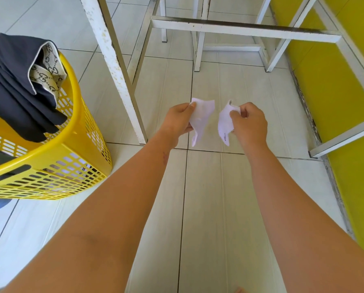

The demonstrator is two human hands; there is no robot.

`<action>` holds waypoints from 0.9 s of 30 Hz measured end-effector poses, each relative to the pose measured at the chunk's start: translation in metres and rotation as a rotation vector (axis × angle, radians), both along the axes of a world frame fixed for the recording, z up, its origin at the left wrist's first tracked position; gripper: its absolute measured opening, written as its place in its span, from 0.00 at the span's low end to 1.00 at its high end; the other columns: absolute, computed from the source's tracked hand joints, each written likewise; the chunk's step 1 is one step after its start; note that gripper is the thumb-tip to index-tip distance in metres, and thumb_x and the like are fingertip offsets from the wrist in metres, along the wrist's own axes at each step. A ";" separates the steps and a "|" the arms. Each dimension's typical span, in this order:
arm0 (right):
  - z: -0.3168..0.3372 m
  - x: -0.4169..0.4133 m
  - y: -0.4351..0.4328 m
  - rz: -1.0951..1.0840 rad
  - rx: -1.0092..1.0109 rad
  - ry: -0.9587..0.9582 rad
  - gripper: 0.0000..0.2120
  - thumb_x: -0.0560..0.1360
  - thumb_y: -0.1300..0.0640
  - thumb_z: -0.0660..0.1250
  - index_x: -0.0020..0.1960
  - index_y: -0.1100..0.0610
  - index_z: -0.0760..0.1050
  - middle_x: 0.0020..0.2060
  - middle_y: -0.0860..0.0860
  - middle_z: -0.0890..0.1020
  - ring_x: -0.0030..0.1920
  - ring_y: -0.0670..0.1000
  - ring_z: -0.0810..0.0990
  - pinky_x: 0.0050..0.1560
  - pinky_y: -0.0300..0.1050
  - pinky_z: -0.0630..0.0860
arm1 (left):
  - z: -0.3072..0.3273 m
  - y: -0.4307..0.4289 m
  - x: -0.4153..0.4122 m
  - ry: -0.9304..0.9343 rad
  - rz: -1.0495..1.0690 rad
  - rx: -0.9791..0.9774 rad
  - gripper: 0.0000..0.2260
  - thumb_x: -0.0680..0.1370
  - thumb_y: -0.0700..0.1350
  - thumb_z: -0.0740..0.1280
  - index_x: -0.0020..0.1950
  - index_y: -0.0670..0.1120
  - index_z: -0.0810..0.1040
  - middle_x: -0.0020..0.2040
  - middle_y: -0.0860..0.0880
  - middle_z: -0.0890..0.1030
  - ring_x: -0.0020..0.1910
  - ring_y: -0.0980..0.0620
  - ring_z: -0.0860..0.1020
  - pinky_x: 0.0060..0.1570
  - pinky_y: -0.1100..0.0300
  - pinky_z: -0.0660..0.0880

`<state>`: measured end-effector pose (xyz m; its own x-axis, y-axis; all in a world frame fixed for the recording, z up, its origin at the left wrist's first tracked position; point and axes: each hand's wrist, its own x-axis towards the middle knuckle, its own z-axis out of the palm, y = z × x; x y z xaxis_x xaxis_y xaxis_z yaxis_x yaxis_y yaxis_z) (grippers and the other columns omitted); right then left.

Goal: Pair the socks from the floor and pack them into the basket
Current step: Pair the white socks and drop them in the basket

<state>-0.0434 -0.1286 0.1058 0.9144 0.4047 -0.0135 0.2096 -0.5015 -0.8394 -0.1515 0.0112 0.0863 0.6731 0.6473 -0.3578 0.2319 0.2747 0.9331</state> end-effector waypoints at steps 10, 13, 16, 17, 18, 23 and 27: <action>-0.005 -0.030 0.017 0.097 0.074 -0.034 0.03 0.76 0.58 0.65 0.47 0.56 0.76 0.38 0.47 0.79 0.40 0.49 0.78 0.39 0.41 0.74 | 0.002 -0.024 0.007 -0.130 -0.114 0.012 0.16 0.83 0.48 0.59 0.61 0.41 0.80 0.56 0.38 0.83 0.57 0.40 0.81 0.61 0.47 0.78; -0.001 -0.034 0.018 0.100 0.112 -0.002 0.04 0.76 0.56 0.65 0.48 0.54 0.78 0.38 0.46 0.80 0.42 0.51 0.82 0.44 0.50 0.81 | -0.001 -0.024 0.004 -0.143 -0.117 0.042 0.16 0.83 0.49 0.59 0.63 0.41 0.79 0.57 0.39 0.83 0.59 0.41 0.81 0.62 0.46 0.77; 0.003 -0.034 0.020 0.119 0.095 0.101 0.08 0.76 0.51 0.64 0.49 0.53 0.79 0.43 0.49 0.84 0.44 0.53 0.84 0.49 0.54 0.81 | -0.001 -0.026 0.002 -0.167 -0.141 0.025 0.17 0.83 0.50 0.58 0.64 0.42 0.78 0.59 0.40 0.82 0.59 0.43 0.81 0.62 0.48 0.77; 0.005 -0.033 0.021 0.120 0.099 0.165 0.09 0.75 0.51 0.63 0.48 0.53 0.80 0.43 0.50 0.85 0.45 0.54 0.85 0.51 0.55 0.81 | 0.000 -0.026 0.002 -0.172 -0.142 0.000 0.18 0.83 0.51 0.58 0.64 0.41 0.79 0.58 0.39 0.82 0.59 0.42 0.81 0.62 0.49 0.77; 0.005 -0.031 0.022 0.123 0.132 0.248 0.10 0.75 0.52 0.62 0.48 0.53 0.82 0.43 0.51 0.86 0.45 0.54 0.85 0.52 0.56 0.81 | 0.002 -0.026 0.001 -0.175 -0.140 -0.031 0.19 0.83 0.52 0.59 0.62 0.41 0.79 0.58 0.39 0.82 0.59 0.41 0.81 0.61 0.50 0.77; 0.012 -0.030 0.018 0.210 0.157 0.314 0.14 0.77 0.62 0.59 0.51 0.53 0.83 0.46 0.51 0.82 0.46 0.51 0.81 0.50 0.46 0.78 | 0.002 -0.020 -0.003 -0.193 -0.145 -0.071 0.17 0.82 0.50 0.62 0.62 0.39 0.79 0.59 0.37 0.81 0.59 0.42 0.81 0.58 0.55 0.79; 0.002 -0.020 0.016 0.132 -0.027 0.018 0.17 0.75 0.58 0.63 0.63 0.47 0.75 0.58 0.51 0.72 0.54 0.53 0.76 0.54 0.49 0.74 | -0.005 -0.011 -0.005 -0.165 -0.070 -0.012 0.12 0.82 0.44 0.62 0.60 0.38 0.79 0.54 0.40 0.81 0.54 0.44 0.80 0.60 0.49 0.78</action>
<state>-0.0630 -0.1129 0.1076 0.8529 0.5205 -0.0413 0.2605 -0.4928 -0.8302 -0.1567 0.0001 0.0808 0.7664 0.5932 -0.2464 0.0952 0.2745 0.9569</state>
